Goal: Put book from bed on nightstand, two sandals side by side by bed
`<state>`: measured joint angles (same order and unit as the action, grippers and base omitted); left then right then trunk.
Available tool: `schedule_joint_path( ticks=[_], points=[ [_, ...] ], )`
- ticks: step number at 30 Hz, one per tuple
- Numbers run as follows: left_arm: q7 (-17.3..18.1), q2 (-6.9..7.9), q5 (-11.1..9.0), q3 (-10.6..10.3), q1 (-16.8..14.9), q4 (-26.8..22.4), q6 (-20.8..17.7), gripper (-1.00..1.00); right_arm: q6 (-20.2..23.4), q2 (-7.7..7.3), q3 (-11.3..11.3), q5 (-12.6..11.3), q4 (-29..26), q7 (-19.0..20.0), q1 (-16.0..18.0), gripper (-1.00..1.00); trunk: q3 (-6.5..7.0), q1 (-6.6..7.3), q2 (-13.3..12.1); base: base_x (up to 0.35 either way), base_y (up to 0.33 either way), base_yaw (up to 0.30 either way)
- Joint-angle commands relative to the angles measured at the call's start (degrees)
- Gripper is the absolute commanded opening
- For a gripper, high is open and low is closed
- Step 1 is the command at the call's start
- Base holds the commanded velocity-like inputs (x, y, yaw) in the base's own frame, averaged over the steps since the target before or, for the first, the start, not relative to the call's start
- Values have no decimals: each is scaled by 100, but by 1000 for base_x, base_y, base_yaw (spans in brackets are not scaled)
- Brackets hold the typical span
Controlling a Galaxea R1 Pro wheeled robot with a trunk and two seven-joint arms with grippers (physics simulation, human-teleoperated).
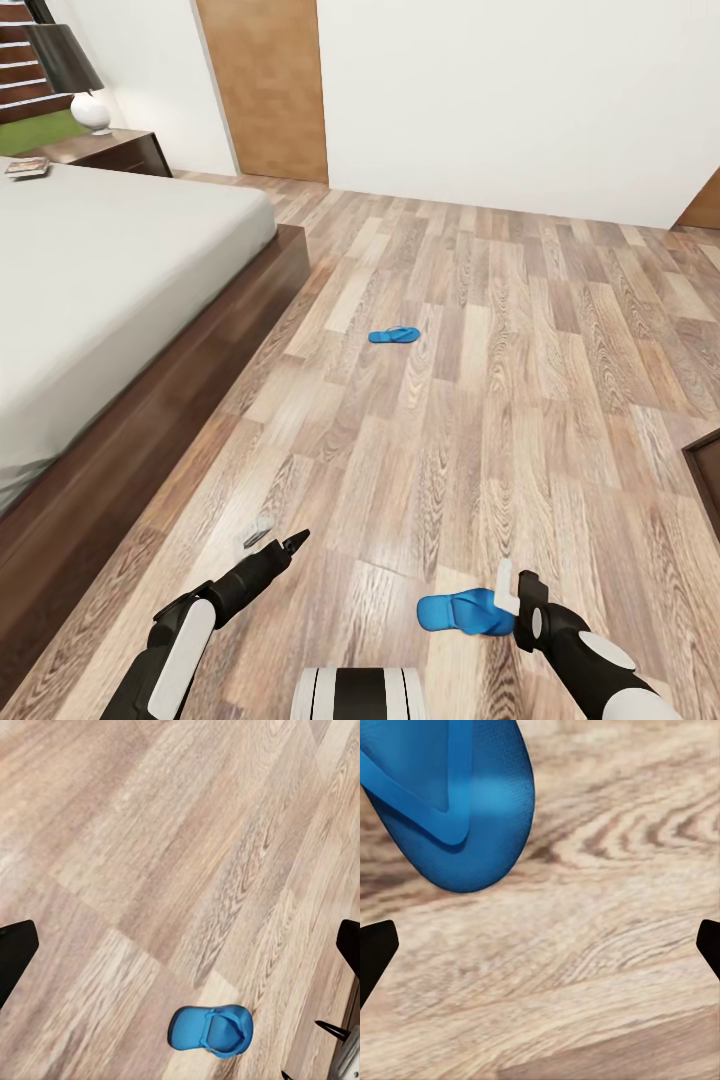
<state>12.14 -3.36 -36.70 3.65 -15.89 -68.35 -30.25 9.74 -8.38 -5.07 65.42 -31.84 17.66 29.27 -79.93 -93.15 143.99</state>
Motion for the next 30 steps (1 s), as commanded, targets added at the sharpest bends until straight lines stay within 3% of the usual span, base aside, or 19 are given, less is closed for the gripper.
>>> schedule_joint_path(
  ticks=[1, 30],
  points=[
    [18, -7, -28, 22, -2, -3, -51, 100, 31, -6, -32, 41, -15, 29, 0, 100, -4, 1, 2, 21, 22, 0],
    [25, -7, -31, 22, -2, -3, -51, 100, 76, -6, -29, 41, -15, 31, 0, 100, -4, 1, 2, 31, 31, 0]
  ],
)
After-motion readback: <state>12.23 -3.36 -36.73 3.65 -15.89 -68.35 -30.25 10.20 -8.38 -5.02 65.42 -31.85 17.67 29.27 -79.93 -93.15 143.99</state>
